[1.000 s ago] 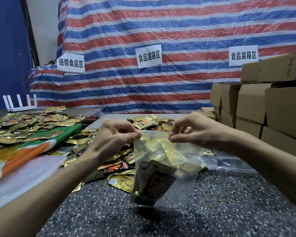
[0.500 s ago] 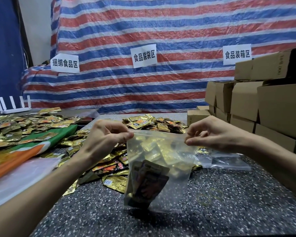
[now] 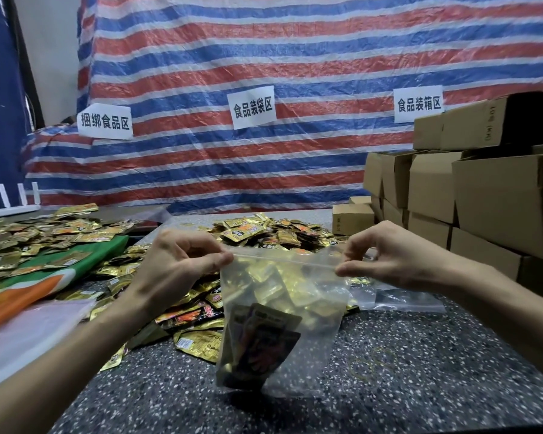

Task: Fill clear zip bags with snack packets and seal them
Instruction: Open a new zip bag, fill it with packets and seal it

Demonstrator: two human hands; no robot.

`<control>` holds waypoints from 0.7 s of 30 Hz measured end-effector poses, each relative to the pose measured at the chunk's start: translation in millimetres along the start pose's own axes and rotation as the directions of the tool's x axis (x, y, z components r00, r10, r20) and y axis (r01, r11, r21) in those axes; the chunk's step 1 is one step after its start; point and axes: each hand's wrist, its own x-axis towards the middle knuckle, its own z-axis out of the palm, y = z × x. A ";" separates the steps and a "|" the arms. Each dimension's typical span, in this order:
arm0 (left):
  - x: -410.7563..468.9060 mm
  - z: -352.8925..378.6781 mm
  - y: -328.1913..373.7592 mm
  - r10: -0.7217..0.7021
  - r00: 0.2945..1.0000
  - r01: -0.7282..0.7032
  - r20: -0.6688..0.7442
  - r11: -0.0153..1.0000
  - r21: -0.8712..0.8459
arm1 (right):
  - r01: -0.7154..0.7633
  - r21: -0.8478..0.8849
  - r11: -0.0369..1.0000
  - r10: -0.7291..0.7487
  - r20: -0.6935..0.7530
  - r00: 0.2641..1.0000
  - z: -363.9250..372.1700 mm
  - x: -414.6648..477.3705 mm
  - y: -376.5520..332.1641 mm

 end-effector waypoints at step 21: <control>5.3 80.3 1.3 0.084 0.990 -0.089 -0.115 0.995 -0.044 | -0.212 0.122 0.970 0.182 0.221 0.958 56.5 20.6 -4.9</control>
